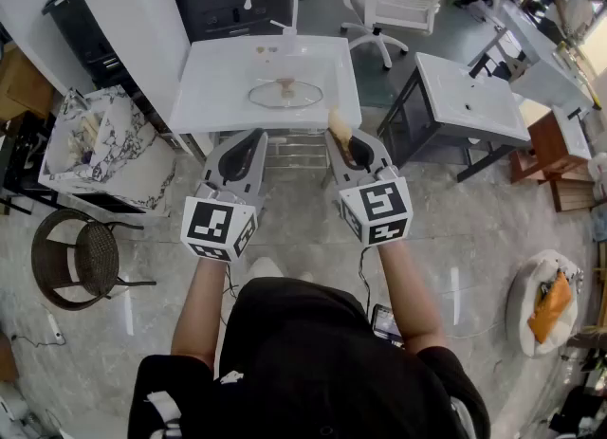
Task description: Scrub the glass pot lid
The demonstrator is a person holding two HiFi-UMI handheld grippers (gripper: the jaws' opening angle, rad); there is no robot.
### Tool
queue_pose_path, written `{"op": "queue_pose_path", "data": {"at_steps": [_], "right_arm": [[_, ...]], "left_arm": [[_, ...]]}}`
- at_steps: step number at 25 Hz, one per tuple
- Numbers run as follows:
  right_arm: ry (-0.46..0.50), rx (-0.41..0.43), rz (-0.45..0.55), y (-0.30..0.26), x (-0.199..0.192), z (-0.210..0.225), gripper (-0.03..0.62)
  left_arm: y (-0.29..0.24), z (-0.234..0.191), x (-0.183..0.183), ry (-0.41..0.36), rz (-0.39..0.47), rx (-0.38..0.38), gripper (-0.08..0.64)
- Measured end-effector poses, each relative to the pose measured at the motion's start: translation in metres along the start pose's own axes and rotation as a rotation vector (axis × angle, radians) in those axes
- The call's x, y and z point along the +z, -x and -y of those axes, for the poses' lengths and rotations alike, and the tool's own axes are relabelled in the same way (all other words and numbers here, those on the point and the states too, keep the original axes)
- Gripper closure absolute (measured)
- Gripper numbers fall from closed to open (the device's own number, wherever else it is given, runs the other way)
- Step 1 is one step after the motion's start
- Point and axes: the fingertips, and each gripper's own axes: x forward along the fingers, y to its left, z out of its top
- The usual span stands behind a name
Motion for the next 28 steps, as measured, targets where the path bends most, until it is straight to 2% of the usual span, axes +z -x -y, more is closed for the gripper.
{"op": "queue_pose_path", "data": {"at_steps": [3, 16, 28], "right_arm": [[-0.009, -0.004, 0.004, 0.001, -0.003, 0.004, 0.583], [-0.037, 0.009, -0.009, 0.005, -0.019, 0.008, 0.583], [-0.031, 0.019, -0.013, -0.032, -0.020, 0.017, 0.583]], "left_arm": [[-0.002, 0.003, -0.001, -0.012, -0.002, 0.004, 0.554], [-0.001, 0.006, -0.013, 0.019, -0.024, 0.019, 0.554], [-0.027, -0.018, -0.022, 0.014, -0.025, 0.022, 0.554]]}}
